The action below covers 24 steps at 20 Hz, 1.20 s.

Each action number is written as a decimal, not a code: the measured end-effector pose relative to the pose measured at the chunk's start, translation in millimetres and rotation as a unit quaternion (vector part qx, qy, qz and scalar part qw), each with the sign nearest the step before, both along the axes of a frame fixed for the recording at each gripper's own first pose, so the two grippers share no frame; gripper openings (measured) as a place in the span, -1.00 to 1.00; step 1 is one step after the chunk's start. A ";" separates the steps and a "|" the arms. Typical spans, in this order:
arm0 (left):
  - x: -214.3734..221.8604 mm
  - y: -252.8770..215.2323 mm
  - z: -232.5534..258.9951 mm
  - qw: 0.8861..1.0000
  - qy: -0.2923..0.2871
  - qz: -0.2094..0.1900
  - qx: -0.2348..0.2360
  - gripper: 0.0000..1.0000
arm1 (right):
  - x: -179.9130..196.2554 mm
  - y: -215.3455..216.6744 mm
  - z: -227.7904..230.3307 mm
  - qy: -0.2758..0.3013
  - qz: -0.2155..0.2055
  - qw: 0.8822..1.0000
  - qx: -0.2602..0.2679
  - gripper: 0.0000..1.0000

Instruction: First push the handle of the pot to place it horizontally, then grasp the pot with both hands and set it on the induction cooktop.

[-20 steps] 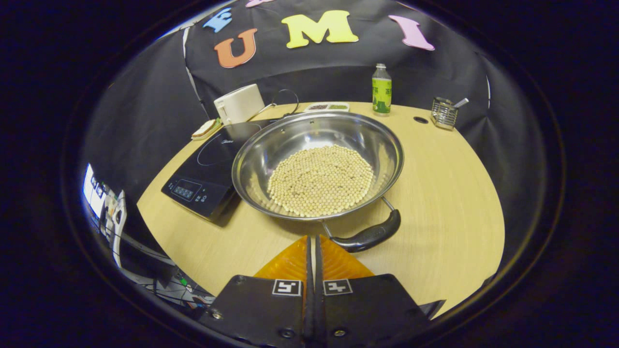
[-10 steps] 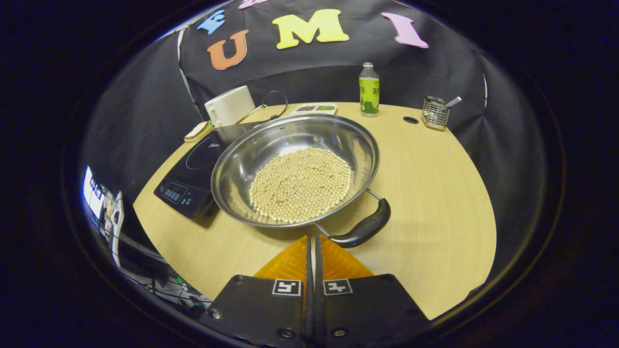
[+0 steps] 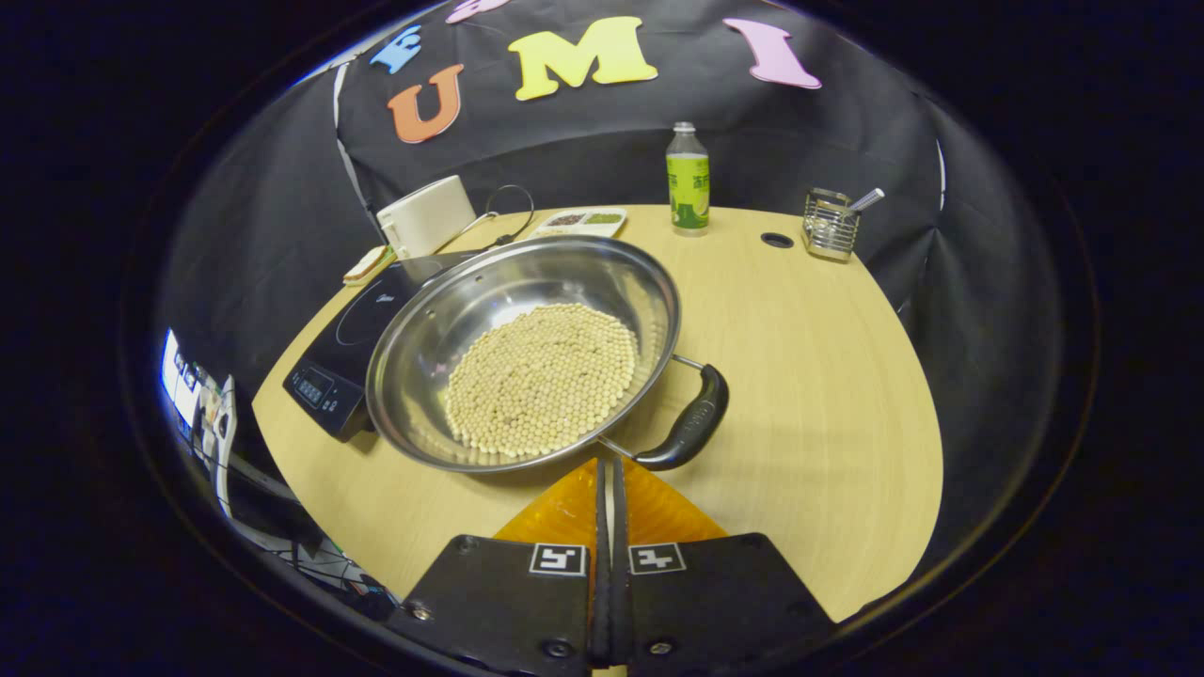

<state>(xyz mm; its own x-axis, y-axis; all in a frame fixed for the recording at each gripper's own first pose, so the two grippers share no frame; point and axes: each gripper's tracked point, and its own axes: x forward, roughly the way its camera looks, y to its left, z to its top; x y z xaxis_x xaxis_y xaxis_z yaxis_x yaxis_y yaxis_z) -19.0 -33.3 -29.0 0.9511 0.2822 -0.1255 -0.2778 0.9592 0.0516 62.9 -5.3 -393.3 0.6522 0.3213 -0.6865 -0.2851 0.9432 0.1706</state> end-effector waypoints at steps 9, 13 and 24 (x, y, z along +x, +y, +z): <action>3.0 -14.5 1.9 0.999 0.005 0.042 0.011 0.92 | 49.7 -31.9 8.9 -0.010 0.026 1.000 -0.013 -0.93; 9.6 -19.0 0.5 0.999 0.006 0.048 0.008 0.92 | 62.3 -36.6 9.6 -0.011 0.032 0.999 -0.017 -0.93; 26.6 -23.6 2.6 1.000 -0.015 0.024 -0.005 0.93 | 68.9 -43.7 24.3 -0.033 0.012 0.999 -0.035 -0.92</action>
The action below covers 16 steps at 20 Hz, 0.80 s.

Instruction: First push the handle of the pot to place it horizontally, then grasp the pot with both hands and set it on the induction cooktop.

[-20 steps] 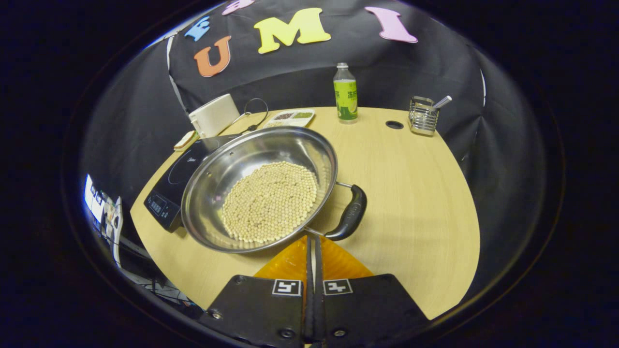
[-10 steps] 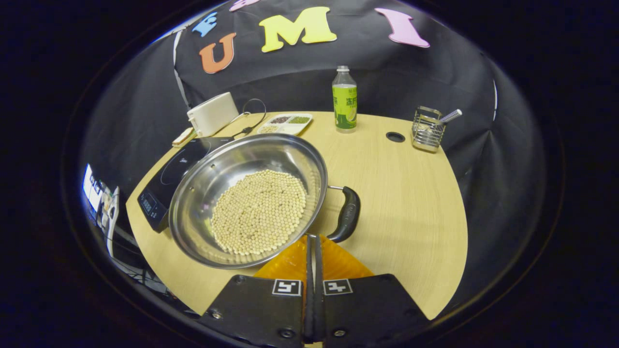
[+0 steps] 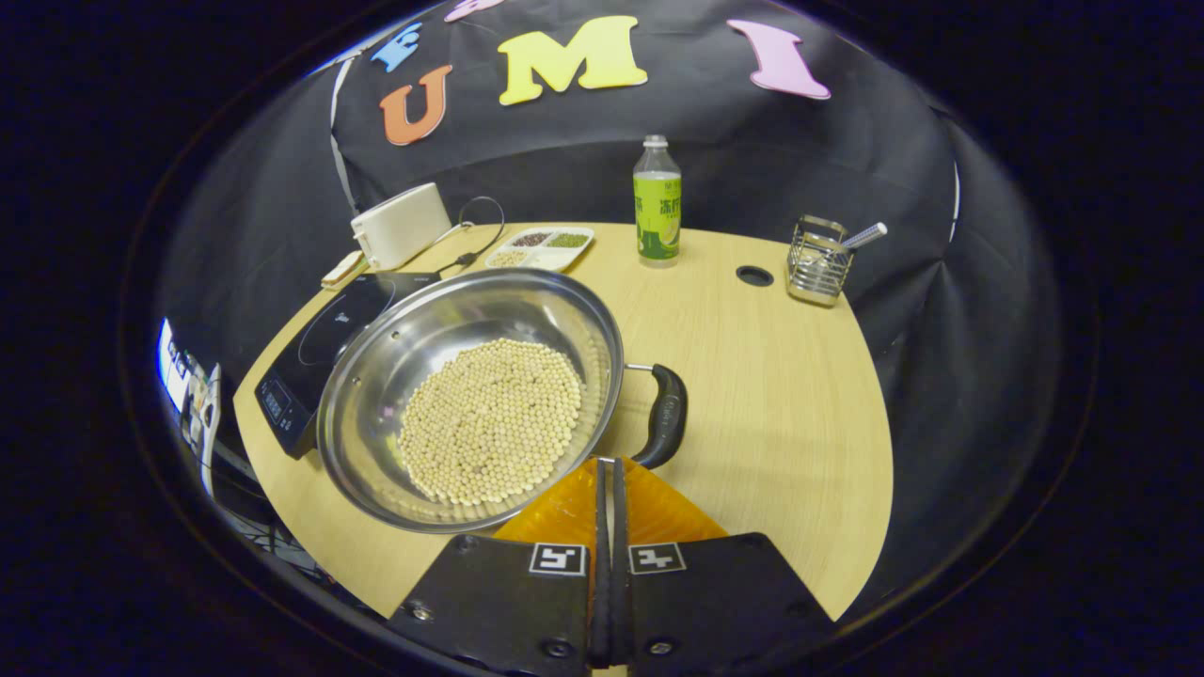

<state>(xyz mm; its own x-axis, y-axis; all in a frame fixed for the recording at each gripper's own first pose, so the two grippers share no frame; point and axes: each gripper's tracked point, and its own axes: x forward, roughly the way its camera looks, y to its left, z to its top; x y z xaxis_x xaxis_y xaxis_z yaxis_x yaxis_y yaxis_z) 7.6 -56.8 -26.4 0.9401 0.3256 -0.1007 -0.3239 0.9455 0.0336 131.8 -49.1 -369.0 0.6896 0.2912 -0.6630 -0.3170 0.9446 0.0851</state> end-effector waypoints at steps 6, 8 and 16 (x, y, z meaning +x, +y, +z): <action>3.6 5.1 -12.0 0.999 0.000 -0.034 -0.005 0.93 | -19.6 -0.2 44.2 -0.045 -0.021 0.999 0.002 -0.74; 5.3 5.8 -15.3 0.999 0.000 -0.052 -0.008 0.92 | -29.2 -2.8 59.7 -0.057 -0.039 0.998 0.008 -0.42; 6.9 7.7 -33.5 0.991 0.000 -0.125 -0.038 0.93 | -85.9 -14.3 105.6 -0.096 -0.122 0.988 0.015 0.58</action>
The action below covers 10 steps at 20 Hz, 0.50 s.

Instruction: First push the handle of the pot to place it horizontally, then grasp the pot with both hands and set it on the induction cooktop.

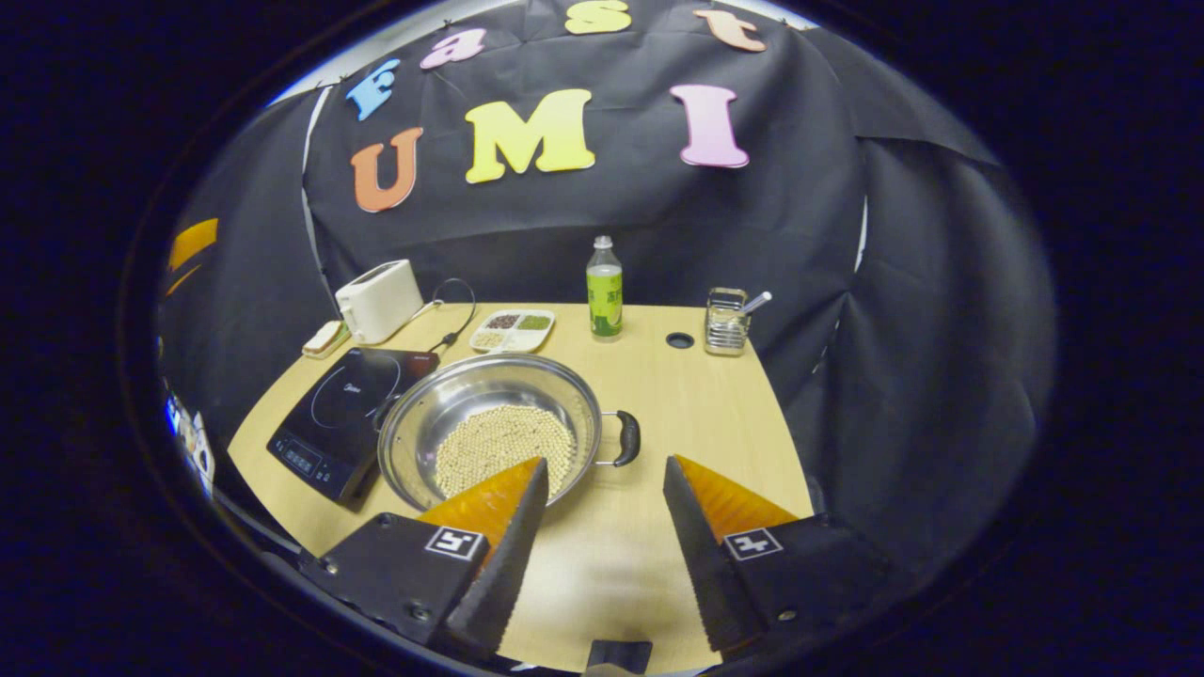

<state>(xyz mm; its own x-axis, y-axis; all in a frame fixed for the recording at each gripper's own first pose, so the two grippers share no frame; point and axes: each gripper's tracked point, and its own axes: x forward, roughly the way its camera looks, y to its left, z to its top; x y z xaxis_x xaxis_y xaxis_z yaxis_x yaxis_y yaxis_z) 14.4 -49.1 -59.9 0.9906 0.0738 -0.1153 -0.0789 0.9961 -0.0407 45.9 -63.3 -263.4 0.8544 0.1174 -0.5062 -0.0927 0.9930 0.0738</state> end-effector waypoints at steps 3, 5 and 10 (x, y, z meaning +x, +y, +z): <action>-4.3 1.3 -16.4 1.000 0.013 -0.026 -0.008 0.93 | -24.6 -1.2 11.6 -0.013 -0.029 0.999 0.002 0.69; -6.3 1.1 -27.2 0.999 0.015 -0.047 -0.015 0.92 | -38.9 -2.9 18.2 -0.025 -0.051 0.998 -0.005 0.69; -10.3 3.7 -71.3 0.996 0.051 -0.066 -0.017 0.94 | -62.5 5.5 10.6 -0.021 -0.065 0.997 -0.022 0.99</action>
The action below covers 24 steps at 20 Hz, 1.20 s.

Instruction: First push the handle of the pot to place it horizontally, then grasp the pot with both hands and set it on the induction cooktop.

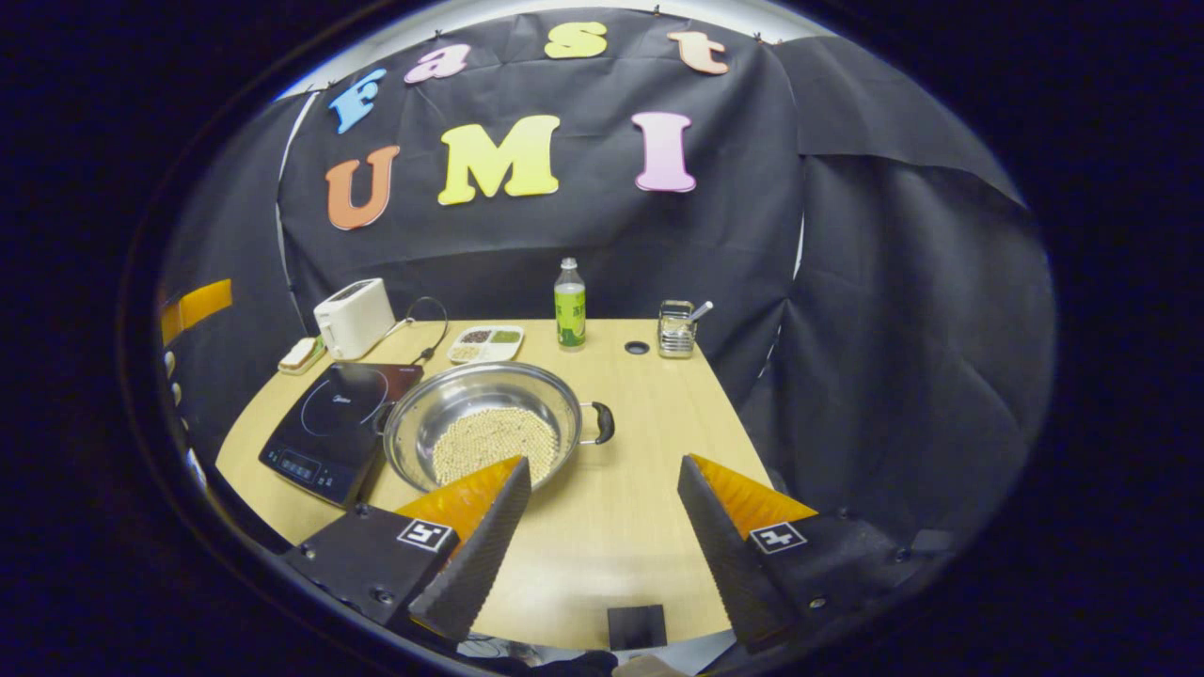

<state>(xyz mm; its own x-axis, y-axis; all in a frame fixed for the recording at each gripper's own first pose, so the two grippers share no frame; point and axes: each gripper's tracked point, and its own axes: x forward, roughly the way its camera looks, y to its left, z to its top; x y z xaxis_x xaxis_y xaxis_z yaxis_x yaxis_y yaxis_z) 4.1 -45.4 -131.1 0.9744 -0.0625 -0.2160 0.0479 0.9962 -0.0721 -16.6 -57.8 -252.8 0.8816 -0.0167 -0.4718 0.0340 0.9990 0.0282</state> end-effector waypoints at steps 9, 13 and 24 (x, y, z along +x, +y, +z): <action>25.9 -39.4 -110.2 0.992 0.125 -0.006 -0.031 0.90 | 50.1 2.4 -50.0 0.053 0.022 0.998 0.029 0.99; 44.0 -60.1 -158.9 0.979 0.197 0.009 -0.046 0.92 | 92.8 -3.9 -74.8 0.085 0.044 0.995 0.041 0.99; 92.8 -87.0 -232.7 0.957 0.289 0.022 -0.004 0.91 | 182.7 -3.6 -109.4 0.129 0.112 0.985 0.034 0.94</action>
